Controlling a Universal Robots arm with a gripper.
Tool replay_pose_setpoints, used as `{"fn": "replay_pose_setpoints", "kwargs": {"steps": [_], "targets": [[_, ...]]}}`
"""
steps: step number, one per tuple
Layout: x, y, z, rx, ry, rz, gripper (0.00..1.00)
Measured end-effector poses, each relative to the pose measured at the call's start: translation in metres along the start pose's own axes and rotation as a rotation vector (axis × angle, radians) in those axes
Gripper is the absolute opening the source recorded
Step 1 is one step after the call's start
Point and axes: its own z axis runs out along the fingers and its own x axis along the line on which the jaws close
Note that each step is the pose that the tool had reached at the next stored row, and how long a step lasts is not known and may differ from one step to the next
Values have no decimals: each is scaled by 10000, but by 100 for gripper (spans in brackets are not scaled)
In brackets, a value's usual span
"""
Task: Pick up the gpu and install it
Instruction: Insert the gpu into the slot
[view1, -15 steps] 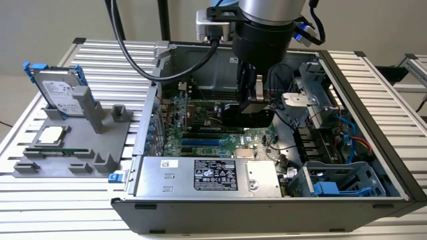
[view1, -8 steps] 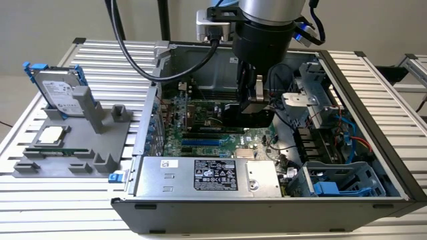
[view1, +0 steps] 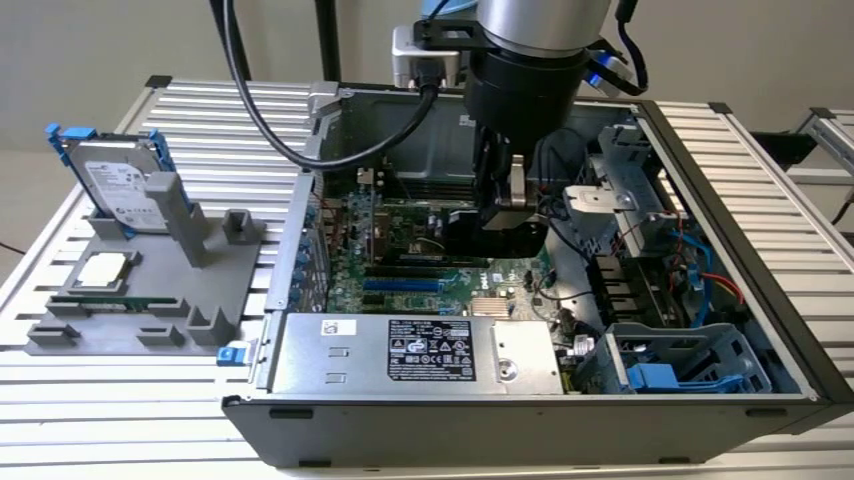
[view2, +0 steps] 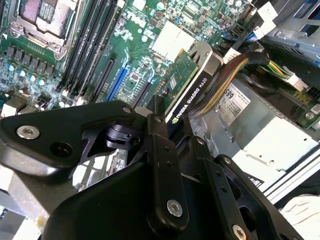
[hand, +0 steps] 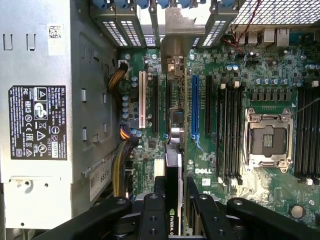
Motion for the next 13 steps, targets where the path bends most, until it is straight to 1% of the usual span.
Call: {"fn": "replay_pose_setpoints", "kwargs": {"steps": [5,13], "targets": [[-1,0,46,0,0,0,0],[-3,0,96,-1,3,0,0]]}}
